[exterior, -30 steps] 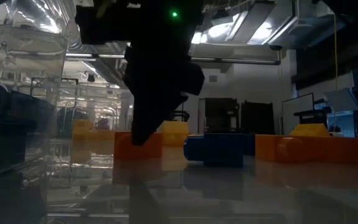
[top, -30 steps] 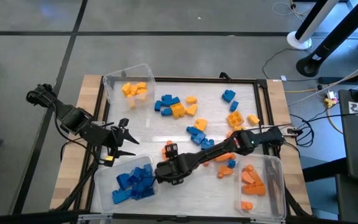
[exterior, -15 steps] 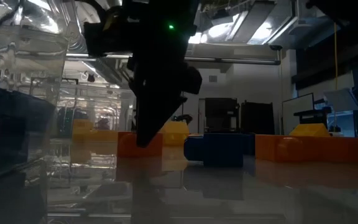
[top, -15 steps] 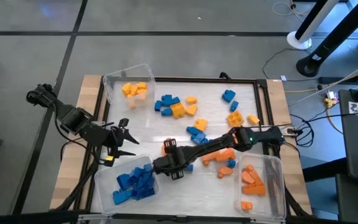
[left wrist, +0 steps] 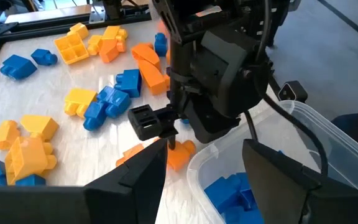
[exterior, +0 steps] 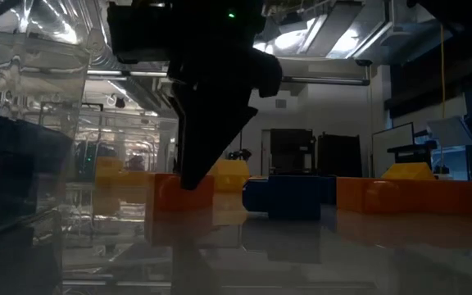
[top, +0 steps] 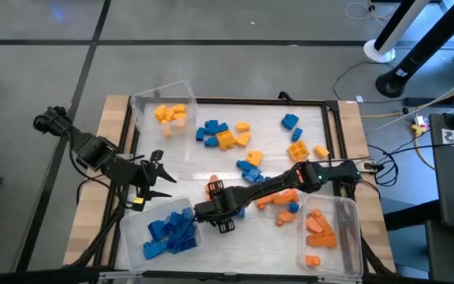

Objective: Sort blocks
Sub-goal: Put the orange game piece into the bottom right transparent bin

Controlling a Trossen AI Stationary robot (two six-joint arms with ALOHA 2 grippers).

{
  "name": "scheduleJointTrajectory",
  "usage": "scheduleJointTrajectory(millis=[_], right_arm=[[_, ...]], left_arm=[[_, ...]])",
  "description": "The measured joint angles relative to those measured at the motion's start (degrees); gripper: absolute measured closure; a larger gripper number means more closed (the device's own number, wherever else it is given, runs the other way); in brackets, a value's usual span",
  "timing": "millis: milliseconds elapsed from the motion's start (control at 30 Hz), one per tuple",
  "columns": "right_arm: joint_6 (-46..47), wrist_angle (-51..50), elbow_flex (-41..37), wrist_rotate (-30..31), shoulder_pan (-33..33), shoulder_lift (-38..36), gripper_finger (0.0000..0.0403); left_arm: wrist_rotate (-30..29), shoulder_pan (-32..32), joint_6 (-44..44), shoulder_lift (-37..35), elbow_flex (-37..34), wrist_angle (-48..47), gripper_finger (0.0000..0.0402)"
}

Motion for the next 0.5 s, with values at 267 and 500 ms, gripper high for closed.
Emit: scheduleJointTrajectory(millis=[267, 500], right_arm=[[-0.45, -4.34, 1.03, 4.46, 0.35, -0.44, 0.0149], [-2.9, -4.74, 1.09, 4.94, 0.27, -0.5, 0.0149]], left_arm=[[-0.02, 0.0, 0.0, 0.0, 0.0, 0.01, 0.0204], [-0.01, 0.0, 0.0, 0.0, 0.0, -0.33, 0.0204]])
